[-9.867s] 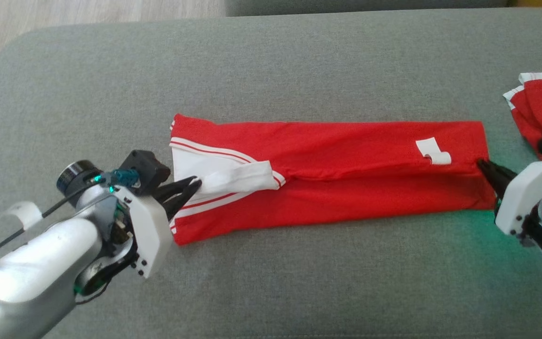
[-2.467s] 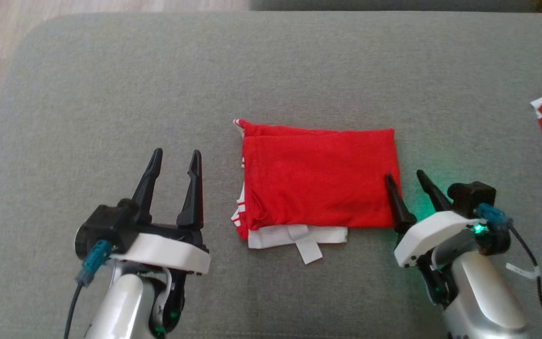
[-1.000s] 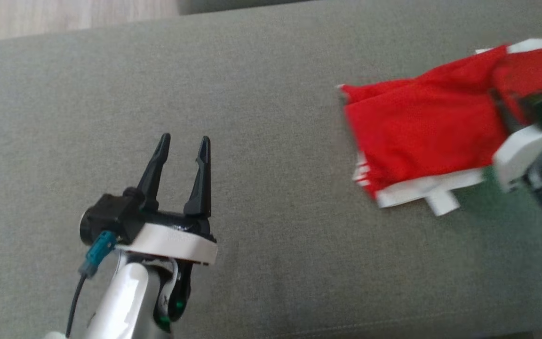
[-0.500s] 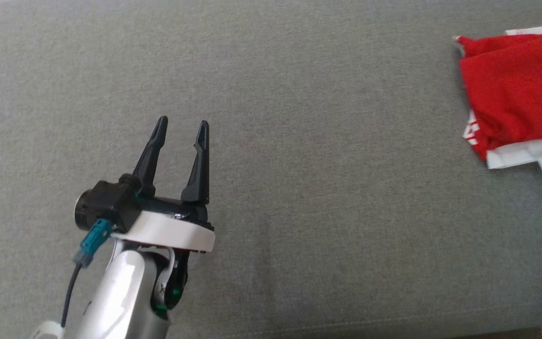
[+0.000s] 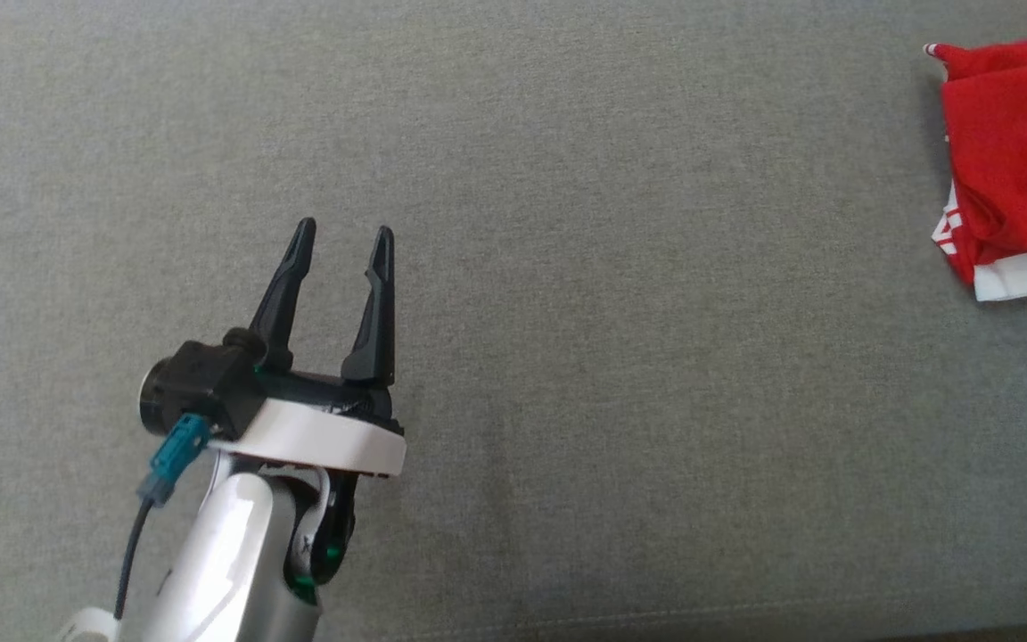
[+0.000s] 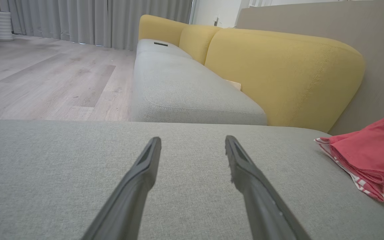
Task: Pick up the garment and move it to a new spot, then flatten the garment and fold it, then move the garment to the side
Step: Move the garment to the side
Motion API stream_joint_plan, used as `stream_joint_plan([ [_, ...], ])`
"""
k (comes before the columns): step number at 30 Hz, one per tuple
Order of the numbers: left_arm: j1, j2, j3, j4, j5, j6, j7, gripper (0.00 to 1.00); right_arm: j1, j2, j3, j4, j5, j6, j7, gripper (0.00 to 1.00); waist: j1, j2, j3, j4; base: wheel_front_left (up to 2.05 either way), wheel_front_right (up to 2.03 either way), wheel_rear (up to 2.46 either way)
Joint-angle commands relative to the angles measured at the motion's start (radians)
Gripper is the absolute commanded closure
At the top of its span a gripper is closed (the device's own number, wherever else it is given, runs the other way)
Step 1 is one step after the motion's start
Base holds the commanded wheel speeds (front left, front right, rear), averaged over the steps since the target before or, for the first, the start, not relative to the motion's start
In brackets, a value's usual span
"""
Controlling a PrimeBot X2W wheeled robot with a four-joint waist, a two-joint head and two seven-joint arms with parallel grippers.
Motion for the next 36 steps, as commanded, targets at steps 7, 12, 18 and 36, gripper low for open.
stream_joint_plan([
  [7, -0.026, 0.003, 0.043, -0.025, 0.013, 0.001, -0.005, 0.00, 0.011, 0.030, -0.048, -0.082, -0.059, 0.007, 0.008, 0.00, -0.0001, 0.0000, -0.018, -0.018, 0.00, 0.00, 0.00],
  [12, -0.025, 0.003, 0.050, -0.022, 0.011, -0.002, -0.005, 0.00, 0.028, 0.089, -0.051, -0.168, -0.068, 0.007, 0.003, 0.00, -0.0001, 0.0000, -0.051, -0.027, 0.00, 0.00, 0.00],
  [18, -0.009, 0.003, 0.067, -0.033, 0.006, 0.004, -0.005, 0.00, 0.086, 0.227, -0.042, -0.333, 0.029, 0.007, -0.044, 0.00, -0.0001, 0.0000, -0.106, -0.030, 0.00, 0.00, 0.00],
  [36, 0.105, 0.003, 0.089, -0.057, -0.006, 0.030, -0.005, 0.00, 0.550, 0.582, 0.035, -0.618, 0.355, 0.007, -0.239, 0.00, -0.0001, 0.0000, -0.239, 0.000, 0.00, 0.00, 0.00],
])
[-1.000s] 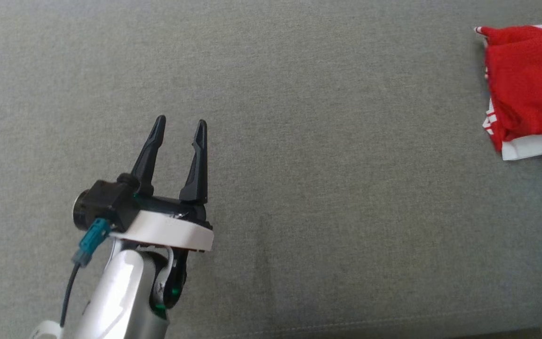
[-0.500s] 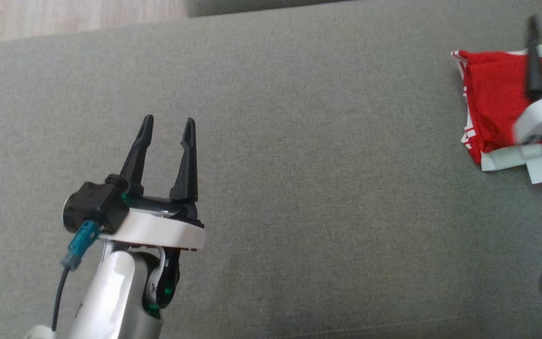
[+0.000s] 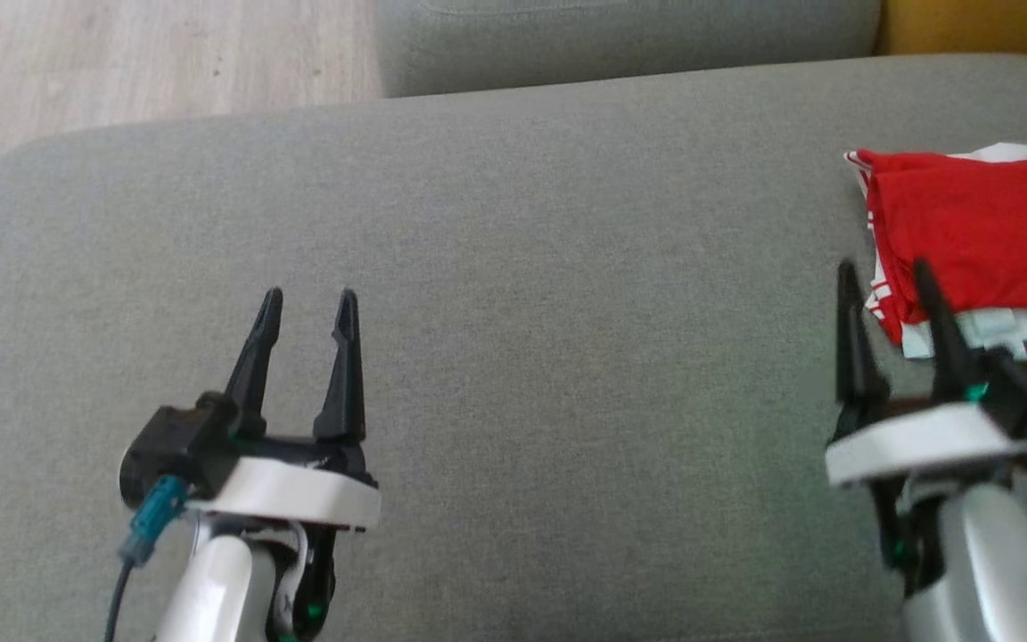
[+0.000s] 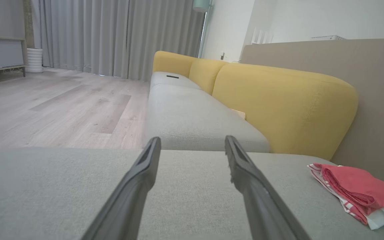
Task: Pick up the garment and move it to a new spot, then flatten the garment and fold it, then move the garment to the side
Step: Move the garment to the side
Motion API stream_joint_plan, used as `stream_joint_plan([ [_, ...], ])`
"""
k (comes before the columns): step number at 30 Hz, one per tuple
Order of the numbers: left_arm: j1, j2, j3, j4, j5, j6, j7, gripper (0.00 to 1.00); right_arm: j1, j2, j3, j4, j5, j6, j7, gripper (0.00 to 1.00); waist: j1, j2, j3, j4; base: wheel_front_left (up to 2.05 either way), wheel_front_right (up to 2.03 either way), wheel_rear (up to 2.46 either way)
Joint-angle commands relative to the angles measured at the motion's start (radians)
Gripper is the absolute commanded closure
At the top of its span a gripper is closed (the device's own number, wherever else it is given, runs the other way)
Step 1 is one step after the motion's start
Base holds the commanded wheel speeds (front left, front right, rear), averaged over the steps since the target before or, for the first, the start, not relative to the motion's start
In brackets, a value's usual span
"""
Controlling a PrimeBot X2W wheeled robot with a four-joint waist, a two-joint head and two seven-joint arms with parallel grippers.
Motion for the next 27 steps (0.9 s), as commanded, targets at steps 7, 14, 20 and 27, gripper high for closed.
stream_joint_plan([
  [7, 0.006, 0.003, 0.039, -0.034, -0.002, 0.023, -0.005, 0.00, 0.030, 0.003, 0.053, 0.011, 0.026, 0.007, -0.083, 0.00, 0.0000, 0.0000, -0.008, 0.009, 0.00, 0.00, 0.00],
  [14, 0.010, 0.003, 0.040, -0.036, 0.001, 0.030, -0.005, 0.00, 0.028, 0.003, 0.050, 0.031, 0.026, 0.007, -0.098, 0.00, 0.0000, 0.0000, -0.009, 0.010, 0.00, 0.00, 0.00],
  [20, 0.010, 0.003, 0.036, -0.049, 0.008, 0.041, -0.005, 0.00, 0.024, 0.003, 0.048, 0.036, 0.026, 0.007, -0.104, 0.00, 0.0000, 0.0000, -0.013, 0.012, 0.00, 0.00, 0.00],
  [27, 0.011, 0.003, 0.035, -0.047, 0.016, 0.053, -0.005, 0.00, 0.024, 0.003, 0.052, 0.038, 0.031, 0.007, -0.107, 0.00, 0.0000, 0.0000, -0.014, 0.014, 0.00, 0.00, 0.00],
])
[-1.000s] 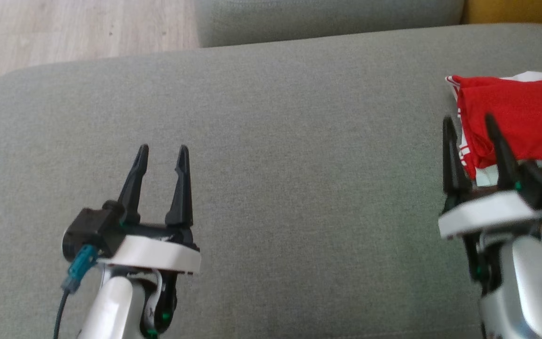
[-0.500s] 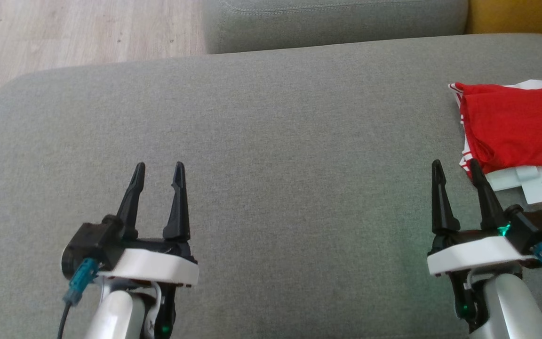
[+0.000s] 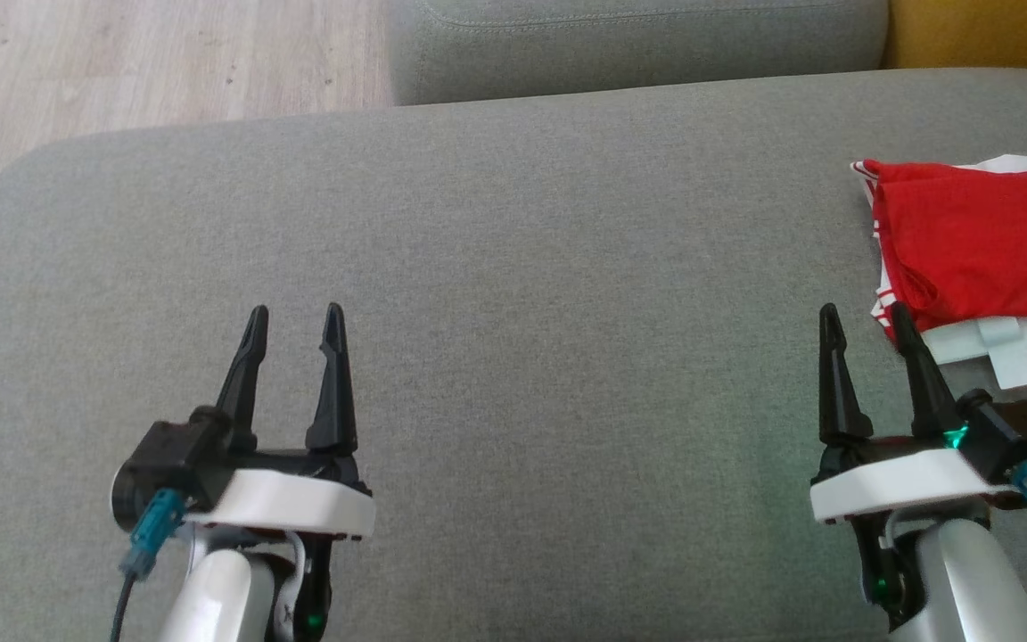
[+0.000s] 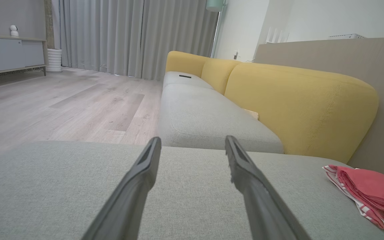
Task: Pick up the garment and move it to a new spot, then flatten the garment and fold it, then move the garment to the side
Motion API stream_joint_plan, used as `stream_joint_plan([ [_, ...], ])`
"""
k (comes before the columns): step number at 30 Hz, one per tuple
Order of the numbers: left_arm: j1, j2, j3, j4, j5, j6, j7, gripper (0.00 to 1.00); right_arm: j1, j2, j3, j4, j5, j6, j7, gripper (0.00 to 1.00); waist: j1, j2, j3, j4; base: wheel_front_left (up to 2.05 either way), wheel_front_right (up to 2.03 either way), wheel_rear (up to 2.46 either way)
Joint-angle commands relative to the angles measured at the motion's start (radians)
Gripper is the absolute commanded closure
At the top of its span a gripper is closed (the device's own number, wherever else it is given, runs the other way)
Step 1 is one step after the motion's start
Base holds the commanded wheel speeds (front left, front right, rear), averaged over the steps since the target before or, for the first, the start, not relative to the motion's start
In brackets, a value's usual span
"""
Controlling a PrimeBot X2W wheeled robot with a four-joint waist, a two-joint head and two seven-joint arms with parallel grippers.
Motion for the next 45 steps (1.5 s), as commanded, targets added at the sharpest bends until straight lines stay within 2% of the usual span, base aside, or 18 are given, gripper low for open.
stream_joint_plan([
  [1, -0.019, 0.002, 0.032, -0.035, 0.013, 0.005, -0.005, 0.00, -0.024, -0.002, 0.024, -0.026, 0.008, 0.007, -0.015, 0.00, 0.0000, 0.0000, 0.000, 0.000, 0.00, 0.00, 0.00],
  [12, -0.017, 0.002, 0.039, -0.024, 0.023, 0.006, -0.005, 0.00, -0.027, -0.002, 0.023, -0.024, 0.010, 0.007, -0.014, 0.00, 0.0000, 0.0000, 0.002, 0.000, 0.00, 0.00, 0.00],
  [23, -0.008, 0.002, 0.058, -0.026, -0.020, -0.027, -0.005, 0.00, -0.026, -0.002, 0.027, -0.029, 0.010, 0.007, -0.011, 0.00, 0.0000, 0.0000, 0.001, -0.001, 0.00, 0.00, 0.00],
  [39, 0.005, 0.002, 0.084, -0.028, -0.042, -0.027, -0.005, 0.00, -0.024, -0.002, 0.033, -0.032, 0.013, 0.007, -0.007, 0.00, 0.0000, 0.0000, 0.001, -0.001, 0.00, 0.00, 0.00],
  [40, 0.021, 0.000, 0.043, 0.004, -0.040, -0.026, 0.000, 1.00, 0.000, 0.000, 0.006, 0.001, 0.007, 0.000, 0.000, 1.00, 0.0000, 0.0000, 0.001, -0.001, 0.00, 0.00, 0.00],
  [45, 0.049, 0.000, 0.035, 0.066, -0.052, -0.027, 0.002, 1.00, 0.021, 0.002, 0.006, 0.059, 0.017, -0.001, 0.003, 1.00, 0.0000, 0.0000, 0.000, -0.002, 0.00, 0.00, 0.00],
])
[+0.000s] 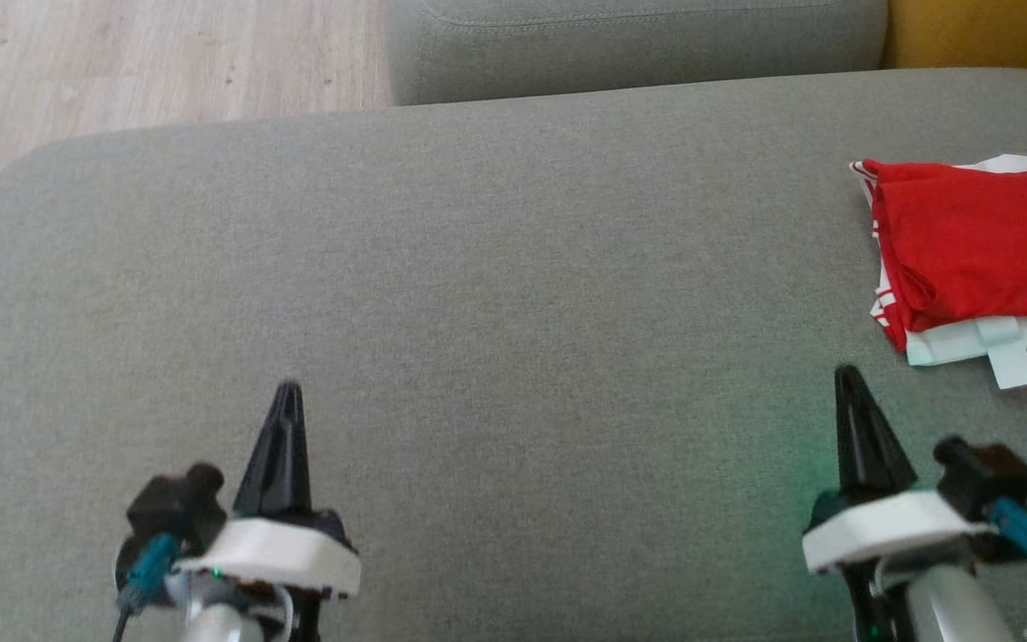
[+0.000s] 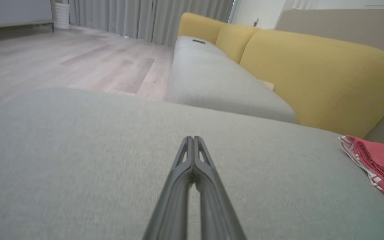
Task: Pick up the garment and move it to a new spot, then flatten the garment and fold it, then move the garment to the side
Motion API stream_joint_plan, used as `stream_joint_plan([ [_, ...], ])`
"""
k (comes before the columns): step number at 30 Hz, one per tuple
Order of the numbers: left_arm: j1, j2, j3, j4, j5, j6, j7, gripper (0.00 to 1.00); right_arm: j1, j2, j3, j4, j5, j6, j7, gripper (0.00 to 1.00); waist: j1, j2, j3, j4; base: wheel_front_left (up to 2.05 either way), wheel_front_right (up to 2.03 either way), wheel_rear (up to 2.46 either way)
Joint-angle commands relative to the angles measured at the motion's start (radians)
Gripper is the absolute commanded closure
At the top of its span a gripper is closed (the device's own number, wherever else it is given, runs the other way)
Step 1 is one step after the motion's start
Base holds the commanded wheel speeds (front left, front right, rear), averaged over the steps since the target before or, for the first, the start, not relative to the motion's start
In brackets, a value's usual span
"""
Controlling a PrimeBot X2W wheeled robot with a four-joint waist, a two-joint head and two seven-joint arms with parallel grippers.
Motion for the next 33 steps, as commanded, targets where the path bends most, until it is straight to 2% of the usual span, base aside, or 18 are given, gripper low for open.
stream_joint_plan([
  [1, -0.020, 0.001, 0.003, -0.028, -0.019, -0.002, 0.003, 1.00, -0.019, -0.001, -0.001, -0.027, 0.021, 0.000, 0.002, 1.00, 0.0000, 0.0000, -0.001, 0.000, 0.00, 0.00, 0.00],
  [33, -0.046, 0.022, 0.060, 0.014, -0.378, -0.055, 0.077, 1.00, -0.025, -0.013, -0.024, -0.040, 0.391, 0.002, 0.079, 1.00, 0.0000, 0.0000, -0.017, -0.006, 0.00, 0.00, 0.00],
])
